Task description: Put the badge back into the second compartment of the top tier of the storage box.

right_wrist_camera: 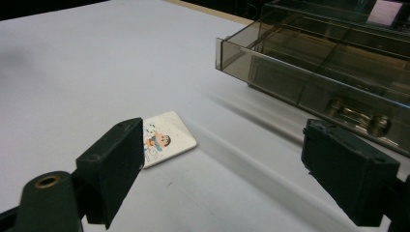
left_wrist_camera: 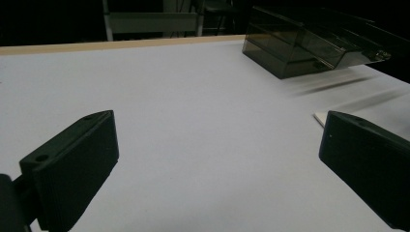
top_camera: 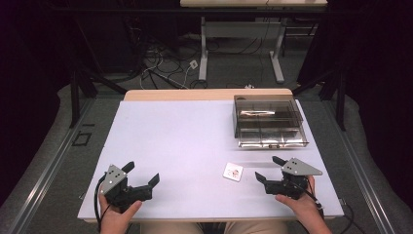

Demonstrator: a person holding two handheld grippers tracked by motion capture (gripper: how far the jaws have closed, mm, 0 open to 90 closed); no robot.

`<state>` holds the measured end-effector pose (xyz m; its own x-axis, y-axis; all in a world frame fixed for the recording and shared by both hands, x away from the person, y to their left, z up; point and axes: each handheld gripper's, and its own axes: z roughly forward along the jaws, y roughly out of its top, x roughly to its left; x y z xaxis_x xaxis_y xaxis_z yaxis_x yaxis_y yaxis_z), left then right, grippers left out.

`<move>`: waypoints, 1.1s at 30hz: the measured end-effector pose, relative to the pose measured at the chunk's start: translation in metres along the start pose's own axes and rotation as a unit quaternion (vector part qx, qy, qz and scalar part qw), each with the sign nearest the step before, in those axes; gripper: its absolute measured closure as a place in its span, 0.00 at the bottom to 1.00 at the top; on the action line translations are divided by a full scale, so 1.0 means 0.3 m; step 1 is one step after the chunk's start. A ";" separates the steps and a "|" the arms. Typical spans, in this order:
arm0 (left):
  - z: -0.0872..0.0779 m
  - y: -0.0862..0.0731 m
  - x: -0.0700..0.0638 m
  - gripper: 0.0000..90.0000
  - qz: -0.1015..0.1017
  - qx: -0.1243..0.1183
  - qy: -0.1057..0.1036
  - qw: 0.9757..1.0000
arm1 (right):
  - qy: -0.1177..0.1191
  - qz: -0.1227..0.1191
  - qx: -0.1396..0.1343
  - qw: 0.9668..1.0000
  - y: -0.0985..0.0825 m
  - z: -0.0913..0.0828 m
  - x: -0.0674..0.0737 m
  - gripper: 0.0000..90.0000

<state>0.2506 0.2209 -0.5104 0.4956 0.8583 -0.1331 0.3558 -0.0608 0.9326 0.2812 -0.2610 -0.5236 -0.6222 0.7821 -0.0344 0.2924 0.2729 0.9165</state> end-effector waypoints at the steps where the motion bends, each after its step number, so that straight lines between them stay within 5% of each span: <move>1: -0.001 -0.001 -0.001 0.01 0.001 0.001 0.001 1.000 | 0.000 0.000 0.000 1.000 0.000 0.000 0.000 0.17; 23: -0.021 -0.016 -0.006 0.01 0.005 0.008 0.000 1.000 | 0.063 -0.038 0.046 0.996 0.057 0.122 0.046 0.17; 33: -0.021 -0.019 -0.007 0.01 0.009 0.012 0.002 1.000 | 0.096 -0.067 0.096 0.989 0.063 0.206 0.066 0.19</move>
<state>0.2425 0.2226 -0.5132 0.4998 0.8585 -0.1150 0.3663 -0.0892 0.9262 0.3192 -0.2056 -0.5316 -0.7854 0.6164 -0.0564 0.3197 0.4819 0.8158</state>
